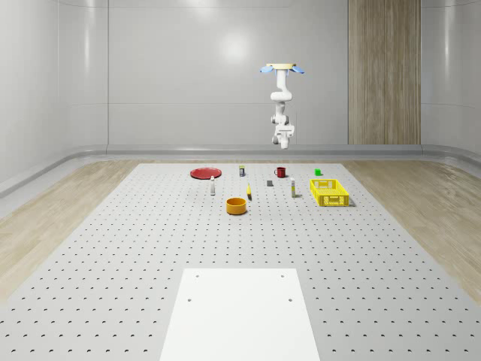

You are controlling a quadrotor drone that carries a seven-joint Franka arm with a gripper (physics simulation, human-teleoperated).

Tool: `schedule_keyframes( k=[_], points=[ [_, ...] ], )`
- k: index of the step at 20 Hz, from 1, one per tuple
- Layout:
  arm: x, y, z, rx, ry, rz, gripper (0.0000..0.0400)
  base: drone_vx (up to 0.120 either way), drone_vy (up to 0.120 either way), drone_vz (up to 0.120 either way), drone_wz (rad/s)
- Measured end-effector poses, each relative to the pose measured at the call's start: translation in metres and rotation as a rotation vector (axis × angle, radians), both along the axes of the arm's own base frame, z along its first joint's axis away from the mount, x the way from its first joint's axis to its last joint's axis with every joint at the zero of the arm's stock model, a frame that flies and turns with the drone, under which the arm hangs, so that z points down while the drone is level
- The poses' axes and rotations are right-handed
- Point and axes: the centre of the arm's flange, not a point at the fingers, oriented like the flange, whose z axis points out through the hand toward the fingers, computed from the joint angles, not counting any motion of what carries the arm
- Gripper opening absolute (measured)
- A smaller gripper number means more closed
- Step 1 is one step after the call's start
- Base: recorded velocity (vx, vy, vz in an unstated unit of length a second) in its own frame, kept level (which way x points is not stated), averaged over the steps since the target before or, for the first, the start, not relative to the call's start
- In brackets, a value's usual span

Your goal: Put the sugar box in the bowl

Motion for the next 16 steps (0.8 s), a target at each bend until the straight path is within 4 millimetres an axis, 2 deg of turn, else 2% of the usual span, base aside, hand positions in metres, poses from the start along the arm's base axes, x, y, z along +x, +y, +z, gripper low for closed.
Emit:
schedule_keyframes(
  k=[9,16],
  points=[
    [-0.0005,0.0001,0.0018,-0.001,-0.007,0.000,0.0400,0.000,0.000,0.000,0.000],
    [-0.0010,0.0002,0.0020,-0.002,-0.012,0.000,0.0400,0.114,0.000,0.000,0.000]
  ],
)
